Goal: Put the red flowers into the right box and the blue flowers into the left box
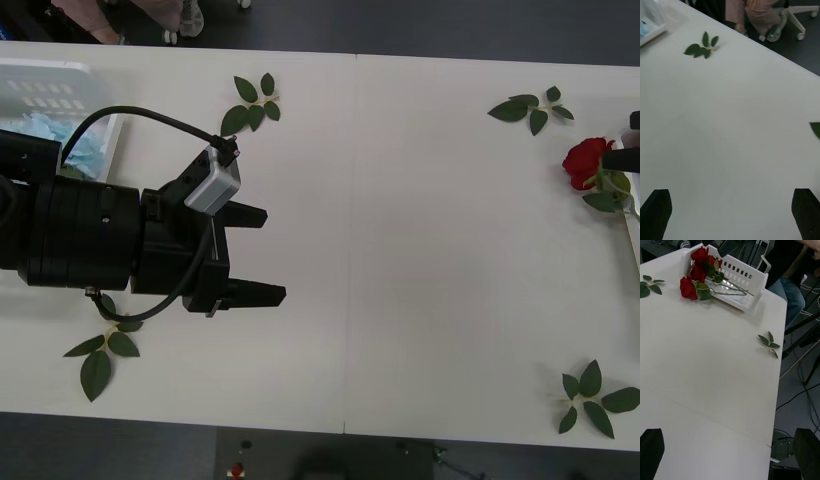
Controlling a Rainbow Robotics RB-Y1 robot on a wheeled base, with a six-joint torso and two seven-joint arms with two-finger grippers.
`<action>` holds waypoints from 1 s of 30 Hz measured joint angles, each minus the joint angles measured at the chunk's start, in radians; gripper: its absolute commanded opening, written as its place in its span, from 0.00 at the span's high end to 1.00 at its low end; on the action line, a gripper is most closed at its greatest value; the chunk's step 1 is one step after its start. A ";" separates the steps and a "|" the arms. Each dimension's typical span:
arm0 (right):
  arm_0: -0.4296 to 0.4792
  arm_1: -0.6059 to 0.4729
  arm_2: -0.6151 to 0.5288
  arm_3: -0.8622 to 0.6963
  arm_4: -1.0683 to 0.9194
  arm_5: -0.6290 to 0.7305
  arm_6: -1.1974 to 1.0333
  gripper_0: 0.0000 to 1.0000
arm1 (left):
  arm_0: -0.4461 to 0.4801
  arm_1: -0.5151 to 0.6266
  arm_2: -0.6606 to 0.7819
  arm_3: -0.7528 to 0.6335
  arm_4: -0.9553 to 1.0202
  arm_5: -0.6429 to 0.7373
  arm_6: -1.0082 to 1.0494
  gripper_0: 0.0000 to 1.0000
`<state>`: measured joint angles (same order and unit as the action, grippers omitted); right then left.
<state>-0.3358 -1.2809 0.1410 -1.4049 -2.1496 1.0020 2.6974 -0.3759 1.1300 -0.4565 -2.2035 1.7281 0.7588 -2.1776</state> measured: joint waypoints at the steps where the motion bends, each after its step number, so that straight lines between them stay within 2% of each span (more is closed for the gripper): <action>1: 0.004 0.000 0.000 -0.028 -0.021 0.010 0.000 0.06 | 0.000 0.000 0.000 0.000 0.000 0.000 0.000 0.00; 9: 0.014 0.001 0.000 -0.194 -0.165 0.079 0.000 0.06 | 0.000 0.000 0.000 0.000 0.000 0.000 0.000 0.00; 13: 0.086 -0.053 0.000 -0.324 -0.281 0.042 0.000 0.07 | 0.000 0.000 0.000 0.000 0.000 0.000 0.000 0.00; 15: 0.133 -0.102 0.000 -0.384 -0.322 0.028 0.000 0.01 | 0.000 0.000 0.000 0.000 0.000 0.000 0.000 0.00; 18: 0.211 -0.170 -0.012 -0.453 -0.373 0.024 0.000 0.00 | 0.000 0.000 0.000 0.000 0.000 0.000 0.000 0.00; 23: 0.313 -0.190 -0.089 -0.488 -0.378 0.026 0.000 0.00 | 0.000 0.000 0.000 0.000 0.000 0.000 0.000 0.00; 30: 0.309 -0.190 -0.091 -0.489 -0.394 0.026 0.000 0.00 | 0.000 0.000 0.000 0.000 0.000 0.000 0.000 0.00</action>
<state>-0.0265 -1.4710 0.0502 -1.8938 -2.5435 1.0277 2.6975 -0.3759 1.1300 -0.4565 -2.2035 1.7281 0.7588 -2.1776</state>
